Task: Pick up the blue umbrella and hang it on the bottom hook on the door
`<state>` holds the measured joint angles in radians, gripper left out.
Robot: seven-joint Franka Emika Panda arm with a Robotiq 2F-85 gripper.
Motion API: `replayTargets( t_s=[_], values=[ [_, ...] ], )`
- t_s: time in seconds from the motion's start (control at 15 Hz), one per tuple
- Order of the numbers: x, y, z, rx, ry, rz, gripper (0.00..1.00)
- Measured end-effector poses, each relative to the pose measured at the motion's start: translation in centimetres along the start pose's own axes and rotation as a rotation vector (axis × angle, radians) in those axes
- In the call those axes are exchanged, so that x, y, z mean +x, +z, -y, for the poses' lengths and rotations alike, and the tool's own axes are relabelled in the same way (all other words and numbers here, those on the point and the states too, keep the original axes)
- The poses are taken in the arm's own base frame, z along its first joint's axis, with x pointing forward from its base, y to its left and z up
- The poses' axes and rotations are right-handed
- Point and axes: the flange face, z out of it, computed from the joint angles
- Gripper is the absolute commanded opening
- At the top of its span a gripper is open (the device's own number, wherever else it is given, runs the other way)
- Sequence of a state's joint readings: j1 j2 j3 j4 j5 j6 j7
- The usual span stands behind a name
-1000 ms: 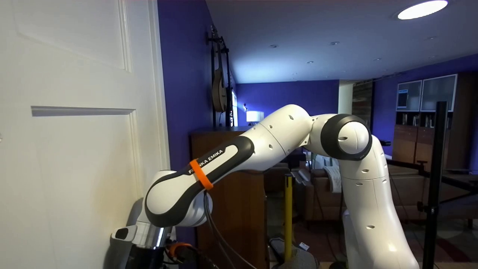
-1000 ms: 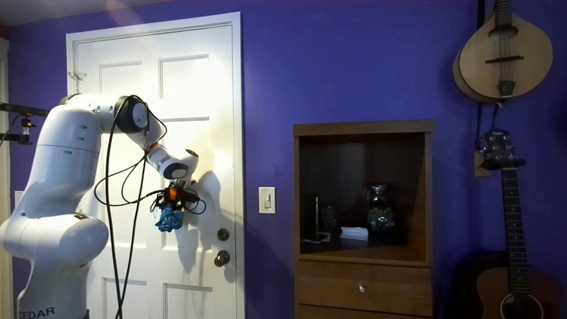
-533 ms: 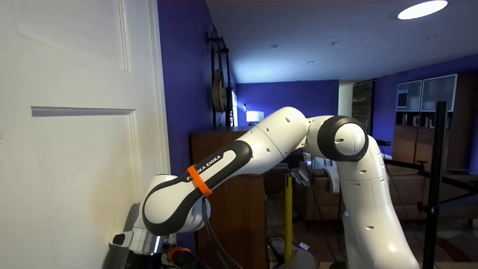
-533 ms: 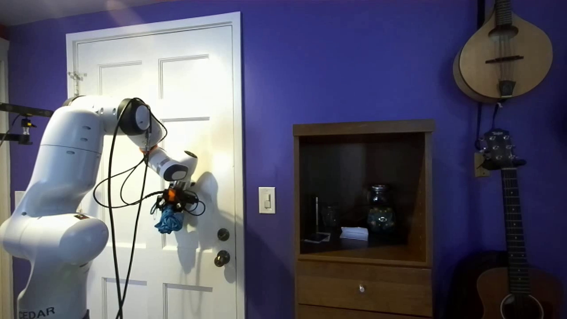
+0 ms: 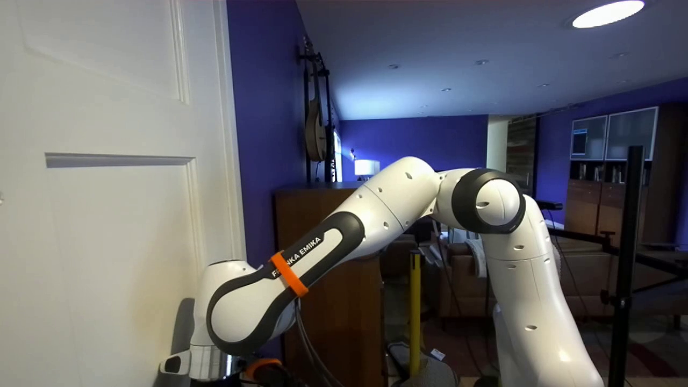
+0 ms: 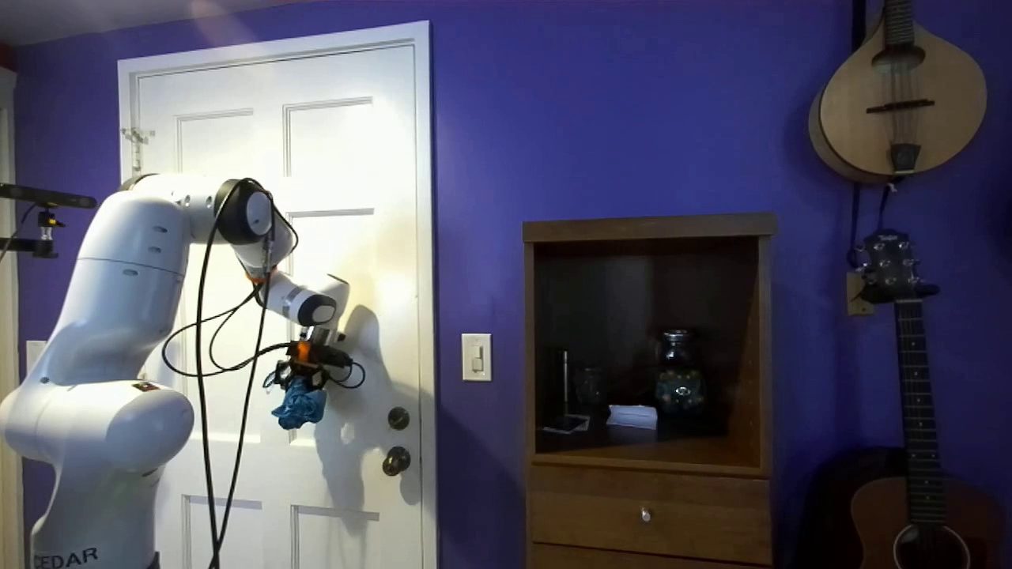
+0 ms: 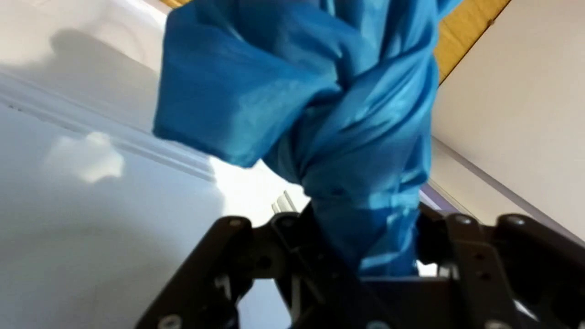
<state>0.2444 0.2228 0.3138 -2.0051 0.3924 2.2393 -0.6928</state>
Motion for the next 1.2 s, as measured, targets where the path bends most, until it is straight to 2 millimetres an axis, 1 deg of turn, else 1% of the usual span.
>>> replayTargets(
  t_s=[0.4,0.47,0.53,0.6,0.87,0.93,1.0,1.2],
  values=[
    [-0.59,0.70,0.33,0.064,0.011,0.140,0.09],
    [-0.63,0.75,0.31,0.076,0.016,0.157,0.59],
    [-0.64,0.78,0.27,0.086,0.022,0.171,0.60],
    [-0.61,0.78,0.20,0.093,0.029,0.183,0.65],
    [-0.26,0.46,-0.24,0.108,0.051,0.205,0.93],
    [-0.12,0.26,-0.32,0.109,0.055,0.205,0.98],
    [-0.04,0.11,-0.31,0.111,0.058,0.208,1.00],
    [0.00,-0.09,-0.23,0.117,0.064,0.216,1.00]
  ],
)
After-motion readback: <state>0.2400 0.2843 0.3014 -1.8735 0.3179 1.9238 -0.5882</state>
